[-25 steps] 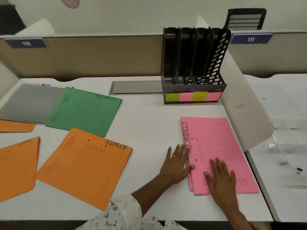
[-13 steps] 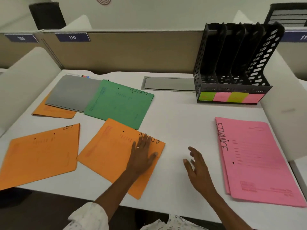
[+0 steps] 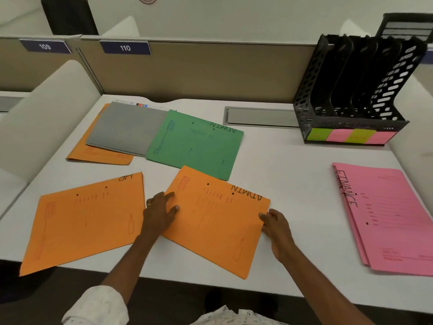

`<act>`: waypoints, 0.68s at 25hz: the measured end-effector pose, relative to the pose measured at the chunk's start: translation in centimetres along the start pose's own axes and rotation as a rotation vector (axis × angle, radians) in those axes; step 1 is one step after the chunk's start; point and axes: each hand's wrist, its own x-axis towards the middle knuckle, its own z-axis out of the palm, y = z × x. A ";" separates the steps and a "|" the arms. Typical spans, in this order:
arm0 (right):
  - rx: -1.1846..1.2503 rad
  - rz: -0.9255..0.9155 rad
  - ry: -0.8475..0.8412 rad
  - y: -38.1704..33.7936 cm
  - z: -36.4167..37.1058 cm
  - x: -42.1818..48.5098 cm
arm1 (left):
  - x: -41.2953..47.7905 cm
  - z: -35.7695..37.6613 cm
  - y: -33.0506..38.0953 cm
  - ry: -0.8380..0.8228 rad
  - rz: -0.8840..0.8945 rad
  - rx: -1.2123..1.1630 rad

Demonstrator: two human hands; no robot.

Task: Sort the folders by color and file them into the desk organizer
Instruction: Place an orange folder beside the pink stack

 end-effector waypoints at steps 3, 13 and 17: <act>-0.039 -0.044 0.129 -0.8 -0.9 0.1 | 0.0 -1.5 -0.5 0.012 -0.044 -0.403; -0.268 -0.462 0.227 -6.2 -7.3 -1.7 | -3.6 -1.5 4.4 -0.457 -0.115 -1.160; -0.136 -0.377 0.375 -3.9 -7.9 -4.3 | -4.3 1.4 10.4 -0.450 -0.184 -1.417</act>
